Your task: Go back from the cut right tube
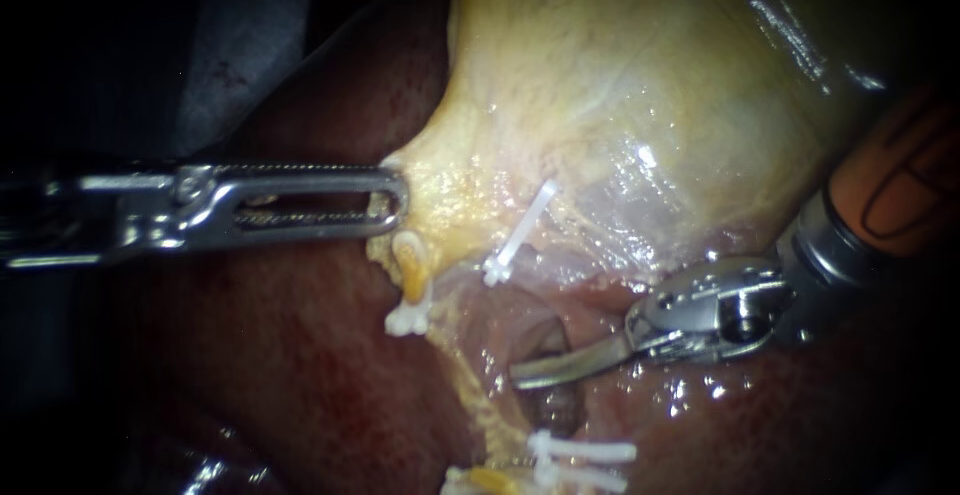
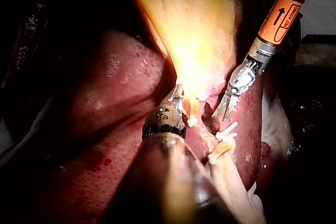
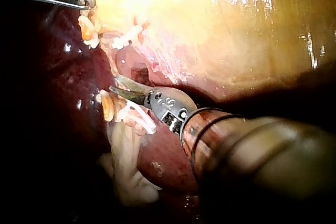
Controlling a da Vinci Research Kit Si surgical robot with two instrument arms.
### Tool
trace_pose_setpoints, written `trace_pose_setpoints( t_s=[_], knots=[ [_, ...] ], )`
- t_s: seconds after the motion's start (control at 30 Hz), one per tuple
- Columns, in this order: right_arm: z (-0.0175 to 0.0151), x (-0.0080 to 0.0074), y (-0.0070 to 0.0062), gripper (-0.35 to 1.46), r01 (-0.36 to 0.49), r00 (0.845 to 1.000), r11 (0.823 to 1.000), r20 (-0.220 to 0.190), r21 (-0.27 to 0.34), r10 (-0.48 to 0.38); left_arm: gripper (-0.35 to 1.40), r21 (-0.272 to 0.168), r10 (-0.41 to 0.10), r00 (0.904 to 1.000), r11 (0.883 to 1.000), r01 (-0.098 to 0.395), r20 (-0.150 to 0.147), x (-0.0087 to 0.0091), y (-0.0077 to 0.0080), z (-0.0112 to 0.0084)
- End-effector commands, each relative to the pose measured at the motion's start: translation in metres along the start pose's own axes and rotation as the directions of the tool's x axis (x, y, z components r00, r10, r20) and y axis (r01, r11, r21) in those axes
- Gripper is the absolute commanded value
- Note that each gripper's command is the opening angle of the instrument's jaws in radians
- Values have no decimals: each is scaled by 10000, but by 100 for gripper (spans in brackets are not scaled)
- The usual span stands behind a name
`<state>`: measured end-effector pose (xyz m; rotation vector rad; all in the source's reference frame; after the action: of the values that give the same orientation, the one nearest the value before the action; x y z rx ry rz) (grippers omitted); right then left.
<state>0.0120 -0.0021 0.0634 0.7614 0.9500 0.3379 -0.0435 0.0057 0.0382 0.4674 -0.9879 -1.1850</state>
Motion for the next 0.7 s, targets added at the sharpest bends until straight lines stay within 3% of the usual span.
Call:
trace_pose_setpoints(
  t_s=[0.03, 0.2, 0.7],
  knots=[
    [0, 0, 0, 47, -13, 10000, 10000, -4, -6, 13, -35, 0, -1, 10000, 10000, 1, -1, 0, 0, 0],
    [0, 0, 1, 57, 101, 9999, 9999, -1, -11, -102, -35, -1, -1, 10000, 10000, 1, -1, 0, 0, 0],
    [-16, 2, -3, 51, 87, 9999, 10000, -126, 18, -87, -35, -1, 1, 10000, 10000, -1, -1, 0, 0, 0]
  ],
)
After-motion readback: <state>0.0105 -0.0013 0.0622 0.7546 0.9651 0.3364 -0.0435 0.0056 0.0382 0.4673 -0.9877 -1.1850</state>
